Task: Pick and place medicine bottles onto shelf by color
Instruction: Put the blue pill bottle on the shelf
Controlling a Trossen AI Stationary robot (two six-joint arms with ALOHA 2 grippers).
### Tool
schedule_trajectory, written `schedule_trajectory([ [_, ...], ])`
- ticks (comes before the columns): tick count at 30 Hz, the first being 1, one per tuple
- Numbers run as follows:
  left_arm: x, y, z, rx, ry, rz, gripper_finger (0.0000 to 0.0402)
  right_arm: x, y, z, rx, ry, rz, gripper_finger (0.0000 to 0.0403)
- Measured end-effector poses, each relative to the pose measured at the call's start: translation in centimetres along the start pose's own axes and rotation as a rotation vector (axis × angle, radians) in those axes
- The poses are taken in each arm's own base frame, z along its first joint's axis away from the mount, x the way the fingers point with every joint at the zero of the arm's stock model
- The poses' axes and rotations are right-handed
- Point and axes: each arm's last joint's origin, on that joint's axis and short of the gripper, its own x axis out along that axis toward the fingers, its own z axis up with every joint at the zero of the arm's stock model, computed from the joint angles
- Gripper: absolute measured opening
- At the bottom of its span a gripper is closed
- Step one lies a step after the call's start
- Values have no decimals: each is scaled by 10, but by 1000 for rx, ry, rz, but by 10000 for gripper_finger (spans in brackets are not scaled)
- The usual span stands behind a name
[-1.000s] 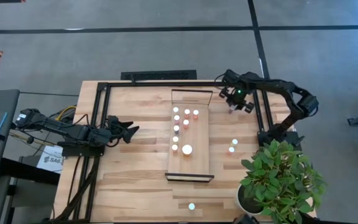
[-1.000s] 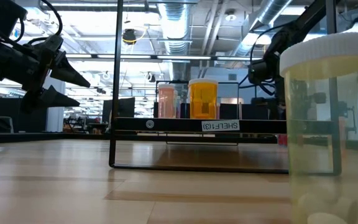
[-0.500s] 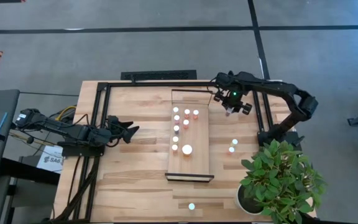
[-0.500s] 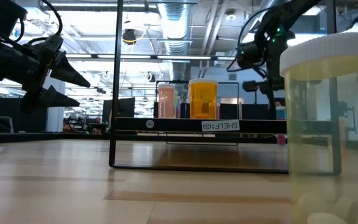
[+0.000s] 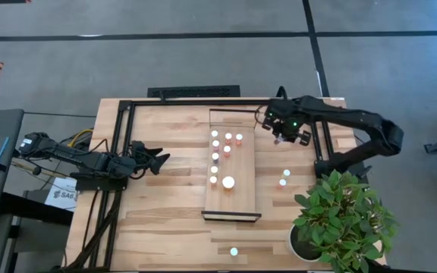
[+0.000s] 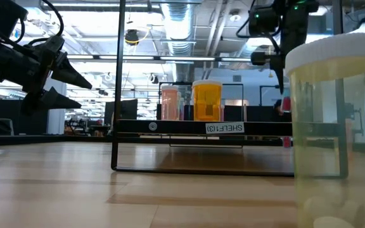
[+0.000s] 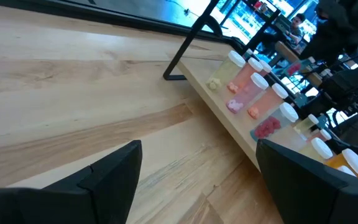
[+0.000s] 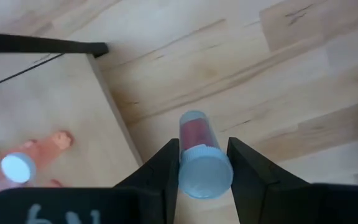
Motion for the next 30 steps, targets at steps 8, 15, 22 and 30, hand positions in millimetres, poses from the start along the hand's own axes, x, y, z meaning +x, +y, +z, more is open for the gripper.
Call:
schedule_trajectory([
  [8, 0, 0, 0, 0, 0, 0, 303, 12, 21, -20, -97, 14, -47, 125],
  [15, 0, 0, 0, 0, -1, 0, 303, 12, 49, -29, -266, 19, -52, 125],
  [22, 0, 0, 0, 0, 0, 0, 303, 29, 80, -31, -412, 49, -86, 126],
  [30, 0, 0, 0, 0, 0, 0, 303, 36, 109, -29, -513, 52, -66, 128],
])
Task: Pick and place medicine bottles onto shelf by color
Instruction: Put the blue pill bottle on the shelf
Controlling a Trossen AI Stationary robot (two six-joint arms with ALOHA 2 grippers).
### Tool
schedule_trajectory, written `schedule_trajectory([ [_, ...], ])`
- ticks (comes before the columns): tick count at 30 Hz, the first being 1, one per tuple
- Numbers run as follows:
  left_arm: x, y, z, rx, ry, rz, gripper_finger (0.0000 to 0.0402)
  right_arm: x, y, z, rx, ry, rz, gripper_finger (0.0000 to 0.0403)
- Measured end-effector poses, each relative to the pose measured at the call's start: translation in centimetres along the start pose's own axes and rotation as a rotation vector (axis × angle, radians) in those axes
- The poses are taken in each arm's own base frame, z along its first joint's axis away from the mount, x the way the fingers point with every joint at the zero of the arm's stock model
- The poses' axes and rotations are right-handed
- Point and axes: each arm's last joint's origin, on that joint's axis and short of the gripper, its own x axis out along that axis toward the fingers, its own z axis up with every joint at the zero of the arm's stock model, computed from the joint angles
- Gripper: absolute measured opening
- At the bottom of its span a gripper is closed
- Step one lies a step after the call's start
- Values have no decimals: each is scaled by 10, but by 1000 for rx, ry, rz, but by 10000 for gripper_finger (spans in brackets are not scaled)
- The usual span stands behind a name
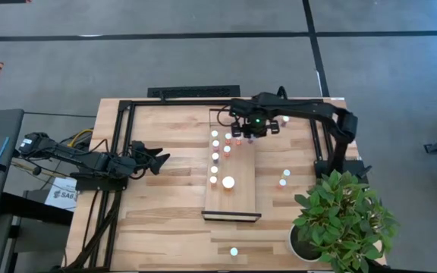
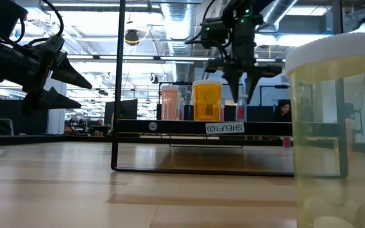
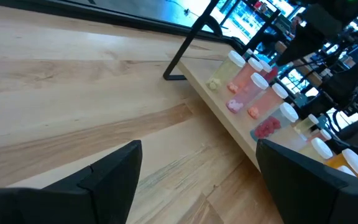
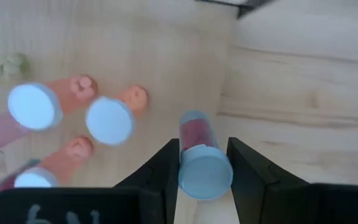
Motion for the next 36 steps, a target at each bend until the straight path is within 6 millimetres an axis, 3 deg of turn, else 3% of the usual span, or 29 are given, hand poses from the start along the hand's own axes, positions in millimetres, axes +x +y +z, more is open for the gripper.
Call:
schedule_trajectory([
  [14, 0, 0, 0, 0, 0, 0, 303, 18, 13, 18, -82, 27, -10, 130],
  [36, 0, 0, 0, 0, 0, 0, 303, 21, 18, 1, -52, 49, -50, 131],
])
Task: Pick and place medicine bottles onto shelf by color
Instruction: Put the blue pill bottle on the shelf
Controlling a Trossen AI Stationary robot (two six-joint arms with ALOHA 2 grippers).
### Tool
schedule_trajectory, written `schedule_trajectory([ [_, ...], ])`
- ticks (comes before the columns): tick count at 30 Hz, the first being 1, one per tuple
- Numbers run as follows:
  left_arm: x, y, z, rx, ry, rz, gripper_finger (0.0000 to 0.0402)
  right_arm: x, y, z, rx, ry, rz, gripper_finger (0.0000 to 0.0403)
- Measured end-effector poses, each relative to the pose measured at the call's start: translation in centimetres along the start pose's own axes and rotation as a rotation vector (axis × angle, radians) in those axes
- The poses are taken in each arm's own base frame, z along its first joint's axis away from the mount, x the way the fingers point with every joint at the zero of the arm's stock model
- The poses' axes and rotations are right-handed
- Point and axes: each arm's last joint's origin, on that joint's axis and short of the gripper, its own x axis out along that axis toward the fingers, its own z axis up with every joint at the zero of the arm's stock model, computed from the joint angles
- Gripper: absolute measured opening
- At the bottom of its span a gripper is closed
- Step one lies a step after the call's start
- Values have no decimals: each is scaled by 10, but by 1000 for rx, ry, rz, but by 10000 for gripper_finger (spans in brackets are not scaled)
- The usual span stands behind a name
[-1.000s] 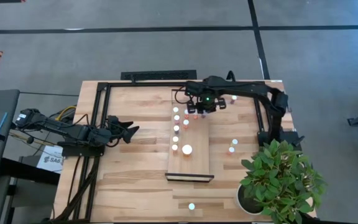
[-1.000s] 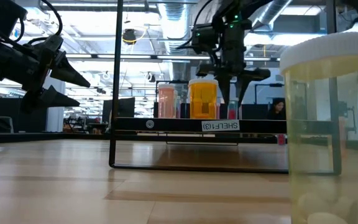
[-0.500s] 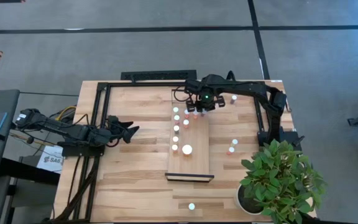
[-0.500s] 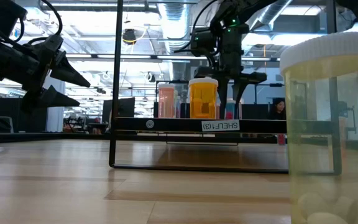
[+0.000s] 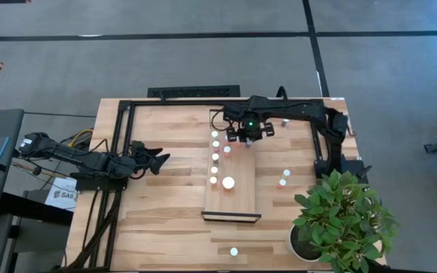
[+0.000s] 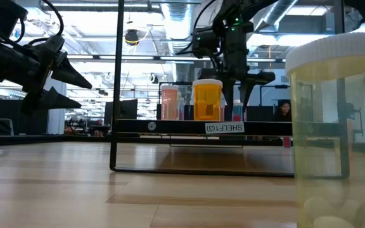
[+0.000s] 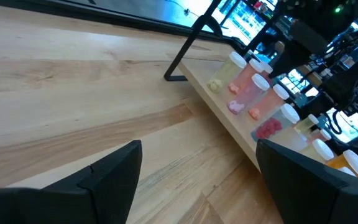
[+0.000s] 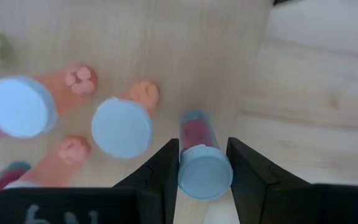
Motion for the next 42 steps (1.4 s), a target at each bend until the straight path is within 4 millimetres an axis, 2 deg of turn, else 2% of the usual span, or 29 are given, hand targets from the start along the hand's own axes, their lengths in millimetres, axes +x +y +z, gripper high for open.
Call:
schedule_trajectory([
  [20, 0, 0, 0, 0, 0, 0, 303, -1, 2, -3, 22, -22, 3, 132],
  [33, 0, 0, 0, 0, 0, 0, 303, -1, 3, -3, 22, -25, 6, 192],
  [42, 0, 0, 0, 0, 0, 0, 303, -7, 0, -4, 37, -25, 7, 202],
])
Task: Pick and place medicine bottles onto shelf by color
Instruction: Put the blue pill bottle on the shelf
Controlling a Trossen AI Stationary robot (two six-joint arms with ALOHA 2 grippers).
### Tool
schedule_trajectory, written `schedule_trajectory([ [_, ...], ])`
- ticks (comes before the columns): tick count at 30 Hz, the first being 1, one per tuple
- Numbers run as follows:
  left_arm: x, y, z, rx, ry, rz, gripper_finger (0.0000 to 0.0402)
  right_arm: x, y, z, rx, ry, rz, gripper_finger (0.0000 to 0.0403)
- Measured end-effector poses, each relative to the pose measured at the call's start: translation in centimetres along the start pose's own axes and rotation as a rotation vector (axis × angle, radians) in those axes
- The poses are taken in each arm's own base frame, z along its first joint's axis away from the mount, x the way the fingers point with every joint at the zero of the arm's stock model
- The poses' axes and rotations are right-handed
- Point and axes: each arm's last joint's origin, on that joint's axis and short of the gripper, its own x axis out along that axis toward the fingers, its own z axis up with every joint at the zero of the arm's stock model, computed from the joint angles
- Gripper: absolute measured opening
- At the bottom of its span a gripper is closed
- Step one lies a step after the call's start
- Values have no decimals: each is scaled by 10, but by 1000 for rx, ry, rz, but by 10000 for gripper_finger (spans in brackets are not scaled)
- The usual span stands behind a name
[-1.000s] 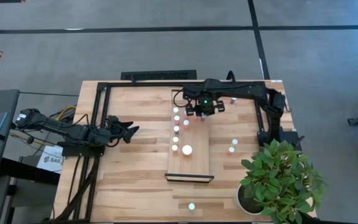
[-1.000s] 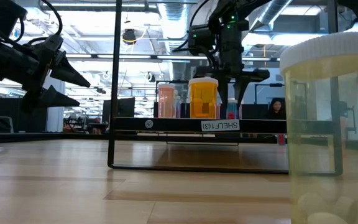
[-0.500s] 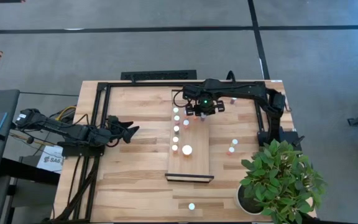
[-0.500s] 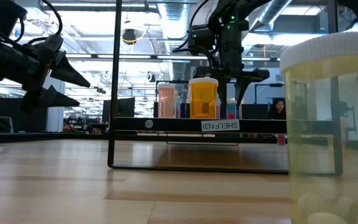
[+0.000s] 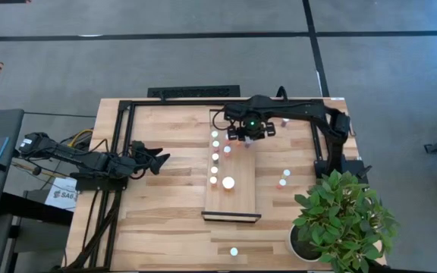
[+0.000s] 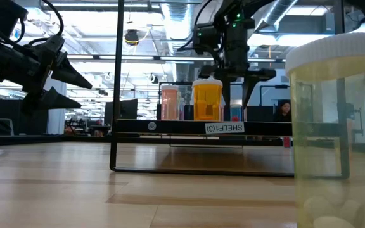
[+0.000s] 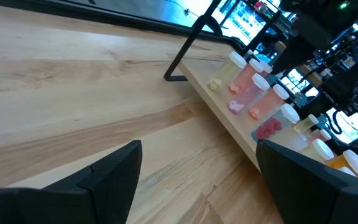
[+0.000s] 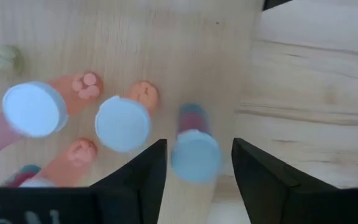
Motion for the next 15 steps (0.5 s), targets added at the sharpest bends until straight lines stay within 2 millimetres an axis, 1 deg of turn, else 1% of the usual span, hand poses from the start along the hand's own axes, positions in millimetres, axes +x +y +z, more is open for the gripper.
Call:
schedule_trajectory([
  [4, 0, 0, 0, 0, 0, 0, 303, -15, -6, -3, 1, -15, 29, 194],
  [7, 0, 0, 0, 0, 0, 0, 303, -30, -12, -6, 8, -33, 62, 187],
  [12, 0, 0, 0, 0, 0, 0, 303, -59, -28, -13, 28, -74, 113, 173],
  [15, 0, 0, 0, 0, 0, 0, 303, -77, -41, -18, 52, -120, 112, 166],
])
